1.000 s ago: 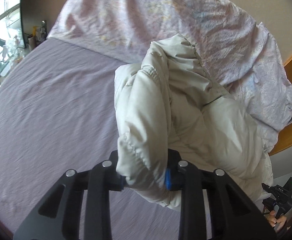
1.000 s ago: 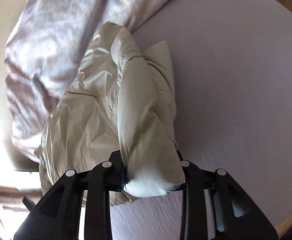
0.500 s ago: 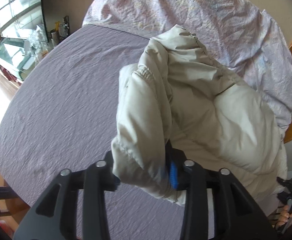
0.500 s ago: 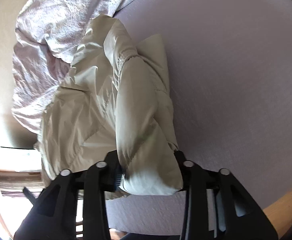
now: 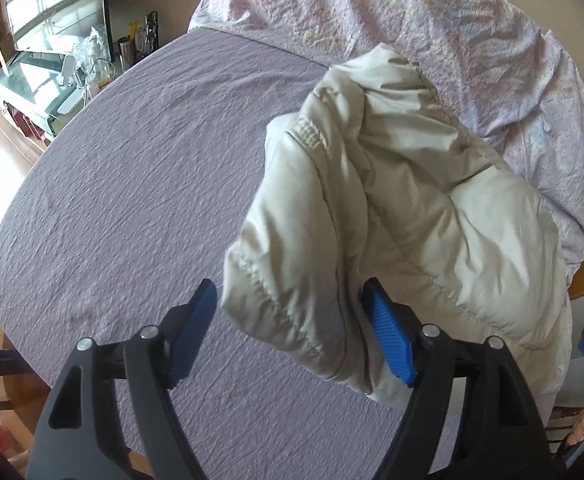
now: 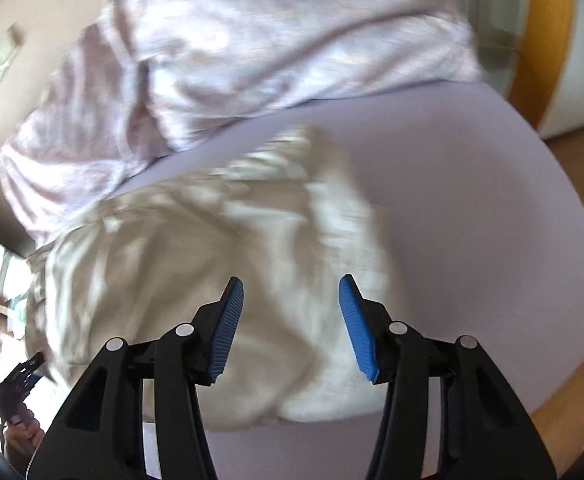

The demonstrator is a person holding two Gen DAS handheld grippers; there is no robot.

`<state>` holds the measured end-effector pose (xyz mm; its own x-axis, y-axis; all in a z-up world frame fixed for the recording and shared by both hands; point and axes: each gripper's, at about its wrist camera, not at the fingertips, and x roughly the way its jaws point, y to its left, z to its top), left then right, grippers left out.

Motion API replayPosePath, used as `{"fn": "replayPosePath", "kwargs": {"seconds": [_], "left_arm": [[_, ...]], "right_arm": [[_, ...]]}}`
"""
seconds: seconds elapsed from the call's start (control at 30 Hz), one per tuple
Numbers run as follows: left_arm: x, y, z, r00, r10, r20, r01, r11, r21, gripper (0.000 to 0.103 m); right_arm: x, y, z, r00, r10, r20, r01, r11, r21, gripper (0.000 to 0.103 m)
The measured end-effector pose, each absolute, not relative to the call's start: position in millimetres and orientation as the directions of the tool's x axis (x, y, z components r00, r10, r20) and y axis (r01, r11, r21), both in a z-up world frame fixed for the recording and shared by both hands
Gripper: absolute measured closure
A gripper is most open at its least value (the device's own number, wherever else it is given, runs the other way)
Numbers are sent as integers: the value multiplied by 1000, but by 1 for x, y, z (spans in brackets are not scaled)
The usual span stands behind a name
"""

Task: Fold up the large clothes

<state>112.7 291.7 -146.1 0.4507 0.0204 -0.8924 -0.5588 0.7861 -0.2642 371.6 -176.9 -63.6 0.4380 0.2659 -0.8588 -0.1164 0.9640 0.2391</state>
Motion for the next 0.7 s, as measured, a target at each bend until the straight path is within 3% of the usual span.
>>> {"fn": "replayPosePath", "kwargs": {"seconds": [0.23, 0.7], "left_arm": [[120, 285, -144, 445, 26, -895, -542, 803, -247, 27], [127, 288, -149, 439, 18, -898, -537, 807, -246, 25]], "right_arm": [[365, -94, -65, 368, 363, -856, -281, 921, 270, 51], [356, -47, -89, 316, 378, -870, -352, 899, 262, 52]]}}
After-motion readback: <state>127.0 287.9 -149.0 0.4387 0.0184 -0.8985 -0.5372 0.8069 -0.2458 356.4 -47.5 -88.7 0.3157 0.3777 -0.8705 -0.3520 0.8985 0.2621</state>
